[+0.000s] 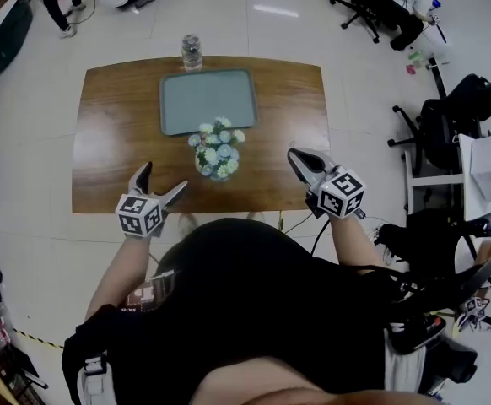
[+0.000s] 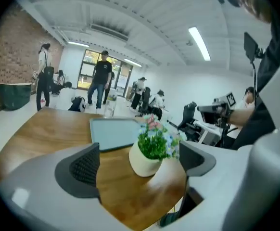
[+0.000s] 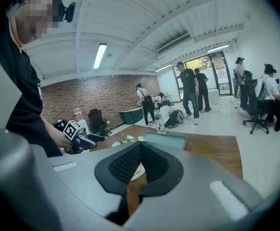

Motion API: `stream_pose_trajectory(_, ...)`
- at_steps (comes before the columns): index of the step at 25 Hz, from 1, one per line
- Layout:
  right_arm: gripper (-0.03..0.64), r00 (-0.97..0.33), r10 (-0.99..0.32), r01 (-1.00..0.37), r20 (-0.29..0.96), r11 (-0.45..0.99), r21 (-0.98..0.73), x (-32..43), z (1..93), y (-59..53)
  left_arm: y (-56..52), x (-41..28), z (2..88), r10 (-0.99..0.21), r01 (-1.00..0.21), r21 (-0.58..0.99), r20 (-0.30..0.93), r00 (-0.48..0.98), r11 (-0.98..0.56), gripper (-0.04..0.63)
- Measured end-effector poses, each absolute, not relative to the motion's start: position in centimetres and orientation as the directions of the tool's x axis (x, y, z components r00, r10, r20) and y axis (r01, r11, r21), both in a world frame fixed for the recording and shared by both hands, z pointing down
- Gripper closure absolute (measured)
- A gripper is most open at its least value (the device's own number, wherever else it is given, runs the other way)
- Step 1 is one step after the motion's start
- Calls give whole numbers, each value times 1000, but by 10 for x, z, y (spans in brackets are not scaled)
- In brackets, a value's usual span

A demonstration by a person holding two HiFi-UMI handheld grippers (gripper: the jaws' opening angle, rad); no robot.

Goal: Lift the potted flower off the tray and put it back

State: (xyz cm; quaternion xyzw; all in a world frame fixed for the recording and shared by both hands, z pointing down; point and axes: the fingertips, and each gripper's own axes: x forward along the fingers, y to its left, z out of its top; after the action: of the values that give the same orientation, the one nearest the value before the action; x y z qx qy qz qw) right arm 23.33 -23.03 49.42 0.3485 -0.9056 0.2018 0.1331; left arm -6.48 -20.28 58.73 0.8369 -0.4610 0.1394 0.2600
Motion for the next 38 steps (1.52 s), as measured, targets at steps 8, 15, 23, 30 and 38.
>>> stream_pose_trajectory(8,601,-748,-584,-660,315,702,-268,208,456,-229,-222,-88,465,-790,-758,397,119,601,-517,428)
stream_pose_trajectory(15,601,-761,-584,-645,282,724,-245,200,440,-225,-220,-65,428,-716,-653,410,2,699,-637,595)
stream_pose_trajectory(23,601,-756,-587,-650,289,723,-235,206,441,-222,-222,-54,432,-702,-656,381,27,712,-651,595)
stream_pose_trajectory(30,601,-760,-578,-644,298,731,-226,204,442,-223,-220,-59,429,-714,-659,391,4,700,-643,595)
stream_pose_trajectory(38,601,-765,-570,-637,300,737,-225,197,439,-222,-217,-67,429,-725,-667,400,10,689,-629,595)
